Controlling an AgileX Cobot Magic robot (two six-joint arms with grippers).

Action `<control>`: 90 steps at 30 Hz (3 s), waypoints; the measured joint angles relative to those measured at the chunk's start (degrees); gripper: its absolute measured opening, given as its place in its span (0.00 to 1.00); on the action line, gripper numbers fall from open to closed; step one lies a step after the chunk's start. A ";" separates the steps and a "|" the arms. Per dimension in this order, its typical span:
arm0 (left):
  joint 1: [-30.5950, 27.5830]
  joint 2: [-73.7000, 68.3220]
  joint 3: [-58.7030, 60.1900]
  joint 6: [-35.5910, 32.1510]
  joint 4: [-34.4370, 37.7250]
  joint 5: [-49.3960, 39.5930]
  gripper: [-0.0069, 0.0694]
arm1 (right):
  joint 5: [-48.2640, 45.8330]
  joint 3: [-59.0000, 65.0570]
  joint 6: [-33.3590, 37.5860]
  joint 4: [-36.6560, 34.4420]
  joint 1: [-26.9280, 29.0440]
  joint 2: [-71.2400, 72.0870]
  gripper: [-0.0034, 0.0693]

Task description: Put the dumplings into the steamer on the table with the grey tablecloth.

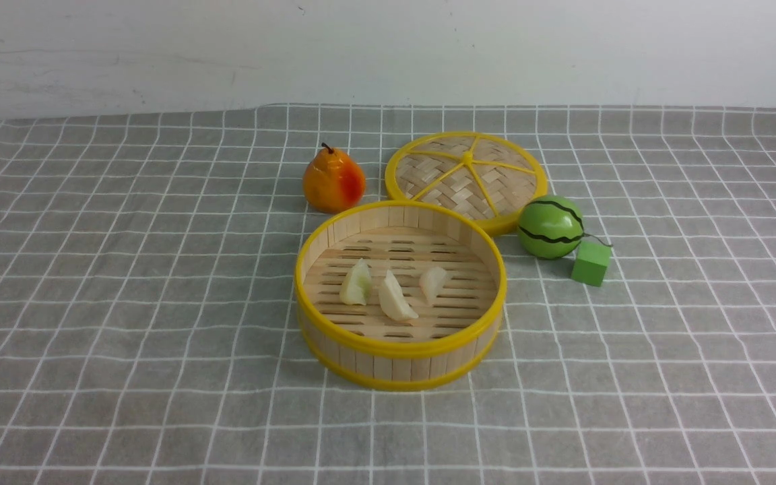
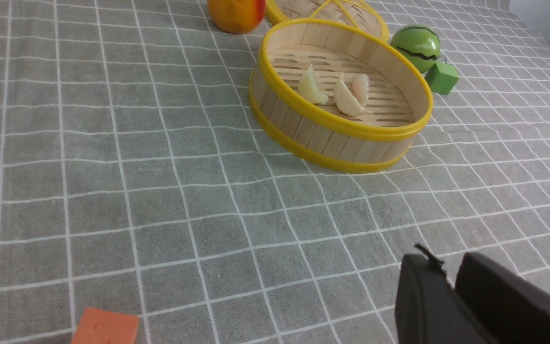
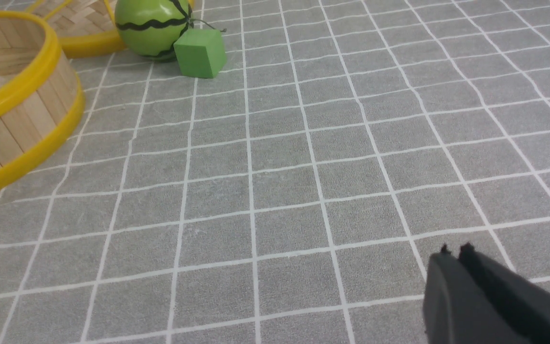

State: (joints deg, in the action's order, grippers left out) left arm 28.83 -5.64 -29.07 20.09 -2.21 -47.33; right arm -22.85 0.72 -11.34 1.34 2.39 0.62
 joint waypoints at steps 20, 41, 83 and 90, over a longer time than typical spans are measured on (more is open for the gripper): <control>-0.36 0.00 1.10 0.00 -0.86 4.30 0.21 | 0.00 0.00 -0.03 0.00 0.00 0.00 0.11; -32.55 6.22 30.62 -6.13 3.59 36.68 0.07 | 0.01 0.00 -0.07 0.00 0.00 0.00 0.15; -29.60 6.22 30.84 -11.64 3.12 26.01 0.07 | 0.06 0.00 -0.07 0.00 0.00 0.00 0.21; -29.60 6.22 30.84 -11.66 3.07 26.01 0.07 | 0.06 0.00 -0.07 0.00 0.00 0.00 0.23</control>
State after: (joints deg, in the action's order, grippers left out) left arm -0.76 0.58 1.77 8.42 0.86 -21.33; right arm -22.79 0.72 -11.41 1.34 2.39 0.62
